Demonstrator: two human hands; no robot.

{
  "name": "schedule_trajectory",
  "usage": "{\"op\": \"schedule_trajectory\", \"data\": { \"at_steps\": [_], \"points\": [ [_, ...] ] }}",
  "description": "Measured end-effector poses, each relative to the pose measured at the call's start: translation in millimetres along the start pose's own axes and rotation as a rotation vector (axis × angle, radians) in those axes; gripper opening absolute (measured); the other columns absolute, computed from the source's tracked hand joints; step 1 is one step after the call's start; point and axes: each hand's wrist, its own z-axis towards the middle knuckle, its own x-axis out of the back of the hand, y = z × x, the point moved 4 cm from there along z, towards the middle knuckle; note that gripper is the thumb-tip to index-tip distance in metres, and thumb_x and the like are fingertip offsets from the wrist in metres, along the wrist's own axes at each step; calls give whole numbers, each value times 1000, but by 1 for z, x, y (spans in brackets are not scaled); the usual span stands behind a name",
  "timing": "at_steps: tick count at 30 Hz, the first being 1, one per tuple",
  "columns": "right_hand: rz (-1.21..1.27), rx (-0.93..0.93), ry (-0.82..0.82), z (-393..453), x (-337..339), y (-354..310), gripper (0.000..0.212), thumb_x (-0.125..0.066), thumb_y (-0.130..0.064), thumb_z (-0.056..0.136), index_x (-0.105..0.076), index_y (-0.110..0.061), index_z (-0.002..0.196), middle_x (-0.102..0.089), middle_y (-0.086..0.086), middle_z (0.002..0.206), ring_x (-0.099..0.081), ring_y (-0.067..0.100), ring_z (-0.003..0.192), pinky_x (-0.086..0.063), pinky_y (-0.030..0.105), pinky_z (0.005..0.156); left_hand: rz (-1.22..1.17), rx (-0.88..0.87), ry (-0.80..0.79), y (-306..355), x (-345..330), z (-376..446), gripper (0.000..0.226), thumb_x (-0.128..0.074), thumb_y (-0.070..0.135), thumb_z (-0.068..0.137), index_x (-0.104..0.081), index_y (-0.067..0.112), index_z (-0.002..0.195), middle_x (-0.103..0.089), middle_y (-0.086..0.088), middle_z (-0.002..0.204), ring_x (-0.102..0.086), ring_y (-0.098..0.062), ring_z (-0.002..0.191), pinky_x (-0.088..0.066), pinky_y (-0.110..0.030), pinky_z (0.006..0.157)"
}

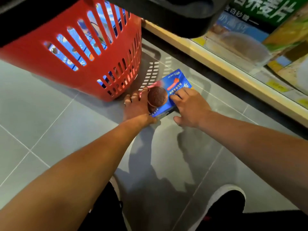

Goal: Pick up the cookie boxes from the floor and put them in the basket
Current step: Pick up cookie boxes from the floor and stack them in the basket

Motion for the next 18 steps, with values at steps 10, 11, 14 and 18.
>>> {"op": "schedule_trajectory", "data": {
  "at_steps": [10, 11, 14, 18],
  "points": [
    [-40, 4, -220, -14, -17, -5, 135, -76, -64, 53, 2, -23, 154, -11, 7, 159, -10, 32, 147, -11, 49, 119, -19, -357, -76, 1, 7, -37, 126, -82, 69, 37, -20, 39, 143, -39, 1, 136, -31, -31, 127, -37, -42, 106],
    [8, 0, -220, -21, -18, -9, 132, -77, -61, 53, 0, -24, 154, -17, 6, 155, -16, 31, 145, -14, 47, 119, -26, -372, -105, 2, 11, -42, 123, -82, 68, 40, -20, 41, 143, -38, 1, 137, -30, -30, 127, -36, -41, 107],
    [107, -25, -248, -51, 16, -14, 128, -77, -55, 52, -3, -25, 152, -30, 5, 145, -32, 30, 134, -22, 43, 116, -36, -406, -204, 14, 42, -66, 119, -81, 63, 46, -19, 39, 145, -37, 0, 140, -29, -29, 130, -35, -40, 109],
    [92, -26, -283, -91, 83, -19, 129, -78, -58, 51, -6, -24, 153, -33, 6, 145, -34, 31, 132, -23, 44, 114, -1, -421, -241, 28, 90, -111, 121, -76, 55, 44, -19, 31, 148, -39, -7, 137, -34, -34, 127, -35, -44, 107]
  ]
}}
